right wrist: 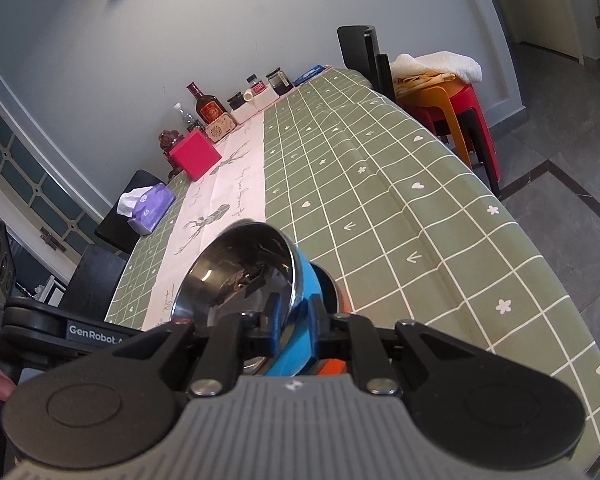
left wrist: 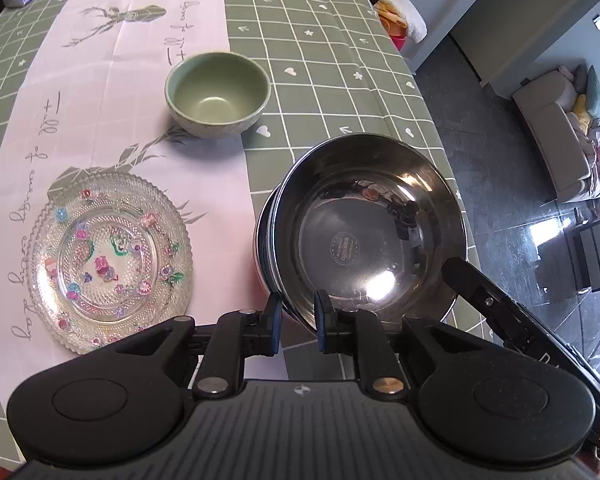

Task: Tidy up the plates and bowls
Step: 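Lower the blue bowl into the orange bowl and open the left gripper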

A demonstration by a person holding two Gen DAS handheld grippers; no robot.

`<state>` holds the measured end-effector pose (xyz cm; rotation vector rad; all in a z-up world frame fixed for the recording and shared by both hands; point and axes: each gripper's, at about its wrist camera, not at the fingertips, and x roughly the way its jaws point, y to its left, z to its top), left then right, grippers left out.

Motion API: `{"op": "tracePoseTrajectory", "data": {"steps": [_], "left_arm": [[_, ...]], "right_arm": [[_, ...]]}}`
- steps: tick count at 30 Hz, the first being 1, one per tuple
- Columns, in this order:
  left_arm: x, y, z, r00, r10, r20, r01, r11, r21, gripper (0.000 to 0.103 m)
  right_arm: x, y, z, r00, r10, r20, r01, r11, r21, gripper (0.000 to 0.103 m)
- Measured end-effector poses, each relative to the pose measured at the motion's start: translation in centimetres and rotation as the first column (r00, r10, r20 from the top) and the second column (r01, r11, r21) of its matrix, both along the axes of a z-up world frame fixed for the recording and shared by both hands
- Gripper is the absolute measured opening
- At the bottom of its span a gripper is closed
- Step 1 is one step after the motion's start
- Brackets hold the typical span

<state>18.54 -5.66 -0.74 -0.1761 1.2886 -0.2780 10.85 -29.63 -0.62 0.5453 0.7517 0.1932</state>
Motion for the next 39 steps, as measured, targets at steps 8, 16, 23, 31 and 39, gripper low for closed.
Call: {"op": "tracePoseTrajectory", "data": {"steps": [8,16,23,31,39], "left_arm": [[0.6,0.1,-0.2,1.0,0.003,-0.019,-0.003,1.0,-0.012,0.02],[1.3,0.8,-1.3,0.998,0.025,-0.062,-0.027,0.999,-0.031,0.02],[1.5,1.0,-1.1,0.998,0.024,-0.064,-0.028,0.998,-0.05,0.02],[0.8,1.1,0.1,0.999,-0.001,0.037,0.001,1.0,-0.015,0.029],[-0.7,2.1,2.3,0.981,-0.062,0.185,0.075,0.995,-0.066,0.035]], "right_arm": [[1.0,0.6,-0.3,0.999,-0.002,-0.039,0.001,1.0,-0.021,0.012],[1.1,0.7,-0.6,0.999,0.0,-0.053,-0.001,1.0,-0.018,0.013],[1.2,0.8,-0.9,0.998,0.002,-0.063,-0.004,0.999,-0.034,0.015],[0.8,0.3,-0.8,0.999,-0.024,-0.033,0.024,1.0,-0.01,0.039],[0.3,0.4,-0.3,0.998,-0.046,0.034,0.046,0.999,-0.002,0.047]]}}
